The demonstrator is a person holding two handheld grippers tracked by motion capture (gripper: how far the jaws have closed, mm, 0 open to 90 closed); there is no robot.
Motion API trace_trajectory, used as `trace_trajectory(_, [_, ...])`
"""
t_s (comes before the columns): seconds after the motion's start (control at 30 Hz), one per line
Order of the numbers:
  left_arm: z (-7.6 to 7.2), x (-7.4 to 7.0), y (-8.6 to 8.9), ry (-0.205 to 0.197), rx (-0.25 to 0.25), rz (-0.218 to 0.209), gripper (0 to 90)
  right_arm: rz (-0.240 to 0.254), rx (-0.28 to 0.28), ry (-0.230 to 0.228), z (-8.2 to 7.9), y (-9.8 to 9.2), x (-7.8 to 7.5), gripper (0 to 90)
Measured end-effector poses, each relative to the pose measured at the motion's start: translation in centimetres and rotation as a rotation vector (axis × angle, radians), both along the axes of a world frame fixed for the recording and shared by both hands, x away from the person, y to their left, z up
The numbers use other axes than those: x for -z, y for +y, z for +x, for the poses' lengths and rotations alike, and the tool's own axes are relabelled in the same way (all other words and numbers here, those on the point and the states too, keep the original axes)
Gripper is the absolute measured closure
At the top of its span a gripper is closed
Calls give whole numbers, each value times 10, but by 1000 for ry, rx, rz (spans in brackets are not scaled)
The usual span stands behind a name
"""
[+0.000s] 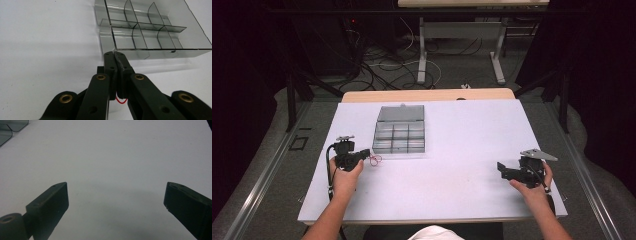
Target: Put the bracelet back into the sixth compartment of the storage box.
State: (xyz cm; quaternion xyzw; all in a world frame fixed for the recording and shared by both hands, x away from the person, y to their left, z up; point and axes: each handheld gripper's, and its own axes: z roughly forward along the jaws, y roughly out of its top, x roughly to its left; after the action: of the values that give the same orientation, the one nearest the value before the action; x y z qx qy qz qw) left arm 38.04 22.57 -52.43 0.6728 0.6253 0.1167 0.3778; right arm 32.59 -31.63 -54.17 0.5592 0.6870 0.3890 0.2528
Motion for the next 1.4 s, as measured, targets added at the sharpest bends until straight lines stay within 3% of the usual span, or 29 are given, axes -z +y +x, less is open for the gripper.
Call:
trace_trajectory(0.23, [-2,-2,0,-15,-1,2,898,-3,6,-3,0,0,0,54])
trace_trajectory(0.63, [-6,-5,-1,-87,-15,7,898,-1,-1,-2,0,0,0,54])
trace_trajectory(1.0, [-9,-8,-4,-107,-11,17,897,0,0,1,-1,0,0,54])
trace_trajectory(1.4, [-13,-9,-12,-118,26,21,897,-1,2,-1,-1,1,0,54])
